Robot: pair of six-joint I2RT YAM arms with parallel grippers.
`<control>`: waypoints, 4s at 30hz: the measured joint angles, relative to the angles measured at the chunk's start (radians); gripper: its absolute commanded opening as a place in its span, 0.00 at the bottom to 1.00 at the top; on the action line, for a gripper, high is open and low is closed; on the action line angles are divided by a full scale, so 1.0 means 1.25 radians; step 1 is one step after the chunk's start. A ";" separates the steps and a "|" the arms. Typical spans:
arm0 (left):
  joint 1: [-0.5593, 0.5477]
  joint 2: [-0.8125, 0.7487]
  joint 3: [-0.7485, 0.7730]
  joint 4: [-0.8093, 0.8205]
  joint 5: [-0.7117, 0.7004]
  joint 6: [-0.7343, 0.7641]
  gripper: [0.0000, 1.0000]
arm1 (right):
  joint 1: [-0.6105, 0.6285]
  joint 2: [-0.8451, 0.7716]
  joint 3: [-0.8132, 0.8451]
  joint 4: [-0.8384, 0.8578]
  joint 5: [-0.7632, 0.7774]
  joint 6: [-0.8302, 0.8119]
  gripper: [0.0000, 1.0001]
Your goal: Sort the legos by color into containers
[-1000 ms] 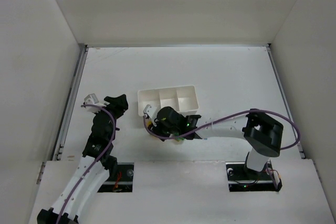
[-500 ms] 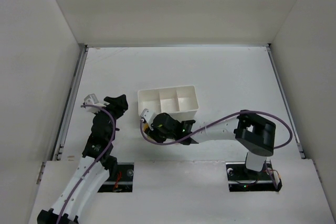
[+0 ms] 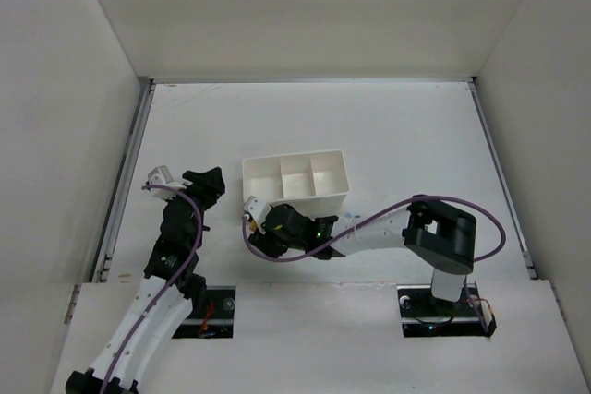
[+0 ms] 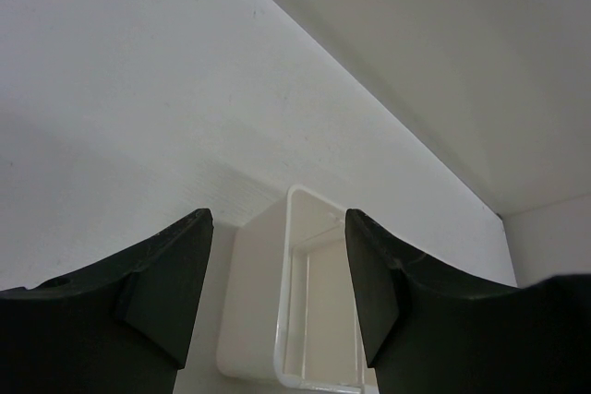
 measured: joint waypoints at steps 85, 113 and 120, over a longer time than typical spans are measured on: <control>-0.283 0.089 0.003 0.158 0.153 -0.086 0.62 | -0.207 -0.157 0.191 -0.047 0.080 0.263 0.29; -0.322 0.217 -0.001 0.302 0.083 -0.061 0.18 | -0.205 -0.182 0.141 0.003 0.064 0.342 0.29; -0.327 0.244 -0.001 0.304 0.071 -0.055 0.16 | -0.218 -0.251 0.090 0.003 0.055 0.341 0.30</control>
